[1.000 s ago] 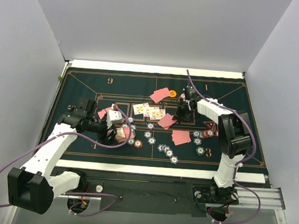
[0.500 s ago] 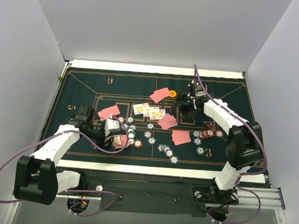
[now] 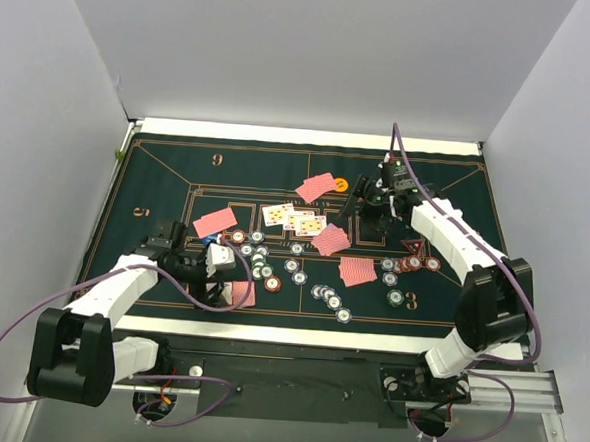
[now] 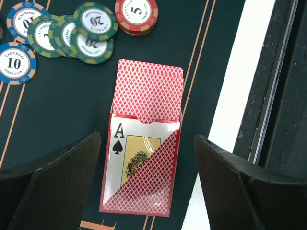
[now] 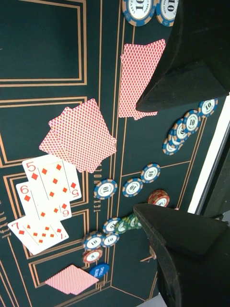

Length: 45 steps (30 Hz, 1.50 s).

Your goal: Distribute texas hold em gaming equipment

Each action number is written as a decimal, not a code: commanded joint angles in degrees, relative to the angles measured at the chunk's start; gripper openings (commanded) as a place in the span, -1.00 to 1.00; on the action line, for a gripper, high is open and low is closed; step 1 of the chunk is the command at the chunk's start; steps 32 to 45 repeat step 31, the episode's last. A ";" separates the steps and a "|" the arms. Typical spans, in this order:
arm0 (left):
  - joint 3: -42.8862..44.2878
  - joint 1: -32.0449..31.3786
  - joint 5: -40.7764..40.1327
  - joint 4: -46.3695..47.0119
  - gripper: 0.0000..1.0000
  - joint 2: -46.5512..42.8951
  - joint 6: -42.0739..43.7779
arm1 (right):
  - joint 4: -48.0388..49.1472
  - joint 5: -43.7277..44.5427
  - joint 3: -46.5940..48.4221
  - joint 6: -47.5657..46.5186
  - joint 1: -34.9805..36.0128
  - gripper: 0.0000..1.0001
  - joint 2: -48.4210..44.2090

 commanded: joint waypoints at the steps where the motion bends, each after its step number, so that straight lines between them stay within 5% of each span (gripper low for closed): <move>1: 1.78 0.67 2.01 1.97 0.80 -1.74 -2.06 | -2.90 -1.00 2.00 0.43 -0.44 0.44 -3.69; 8: 14.08 0.67 5.00 -9.25 0.82 -2.09 -6.10 | -3.96 -1.17 1.48 0.08 -0.44 0.49 -6.33; 10: 18.83 0.67 4.22 -9.81 0.82 -1.92 -13.09 | -4.40 -1.09 0.87 -0.45 -0.35 0.70 -7.20; 12: 24.62 0.59 1.23 -10.94 0.82 -1.22 -20.75 | -4.57 -1.09 -0.01 -0.71 -0.35 0.85 -8.52; 16: 36.84 0.58 -3.68 -24.55 0.83 3.09 -21.40 | -5.89 -0.04 -1.16 -1.33 -0.09 0.96 -11.51; 20: 41.60 0.76 -13.26 -24.04 0.83 4.50 -34.49 | -7.12 1.37 -2.65 -2.12 0.35 1.00 -15.38; 31: 33.96 1.64 -20.91 -13.42 0.85 -4.82 -42.65 | -9.41 6.02 -9.07 -4.05 1.14 1.00 -25.39; 45: 33.96 1.64 -20.91 -13.42 0.85 -4.82 -42.65 | -9.41 6.02 -9.07 -4.05 1.14 1.00 -25.39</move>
